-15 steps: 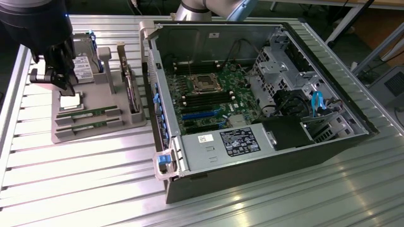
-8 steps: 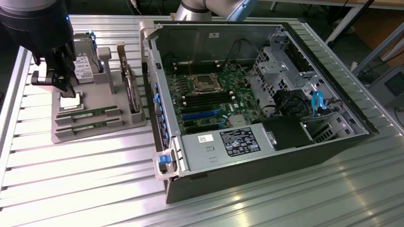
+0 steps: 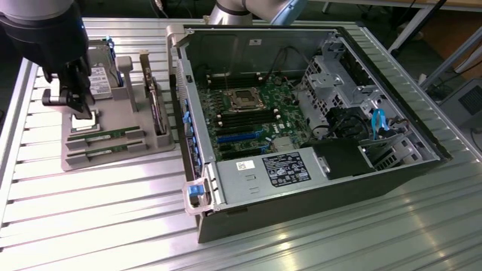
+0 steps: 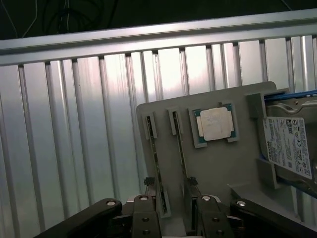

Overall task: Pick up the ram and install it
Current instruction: 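Pick up the ram and move it above insertion slot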

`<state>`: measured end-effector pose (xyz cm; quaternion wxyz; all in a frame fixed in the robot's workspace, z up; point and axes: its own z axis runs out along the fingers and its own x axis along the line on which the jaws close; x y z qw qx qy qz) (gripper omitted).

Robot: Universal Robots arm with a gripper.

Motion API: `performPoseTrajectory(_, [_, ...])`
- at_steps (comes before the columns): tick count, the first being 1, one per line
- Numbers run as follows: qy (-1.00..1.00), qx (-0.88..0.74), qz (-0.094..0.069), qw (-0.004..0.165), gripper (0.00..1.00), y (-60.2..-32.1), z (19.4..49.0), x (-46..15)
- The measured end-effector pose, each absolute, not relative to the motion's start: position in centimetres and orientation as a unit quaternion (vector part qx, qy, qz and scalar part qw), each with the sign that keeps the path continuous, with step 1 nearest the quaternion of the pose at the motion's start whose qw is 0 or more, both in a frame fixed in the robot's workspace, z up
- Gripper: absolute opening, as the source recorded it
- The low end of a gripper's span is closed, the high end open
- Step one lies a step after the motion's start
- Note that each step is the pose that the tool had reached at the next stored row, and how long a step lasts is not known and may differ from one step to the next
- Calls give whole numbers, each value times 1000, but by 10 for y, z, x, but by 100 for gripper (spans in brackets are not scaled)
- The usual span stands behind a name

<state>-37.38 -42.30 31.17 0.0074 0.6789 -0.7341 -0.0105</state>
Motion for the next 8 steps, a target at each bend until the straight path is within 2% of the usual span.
performPoseTrajectory(8, [-725, 689, -9, 8, 36, -424, 305, -370])
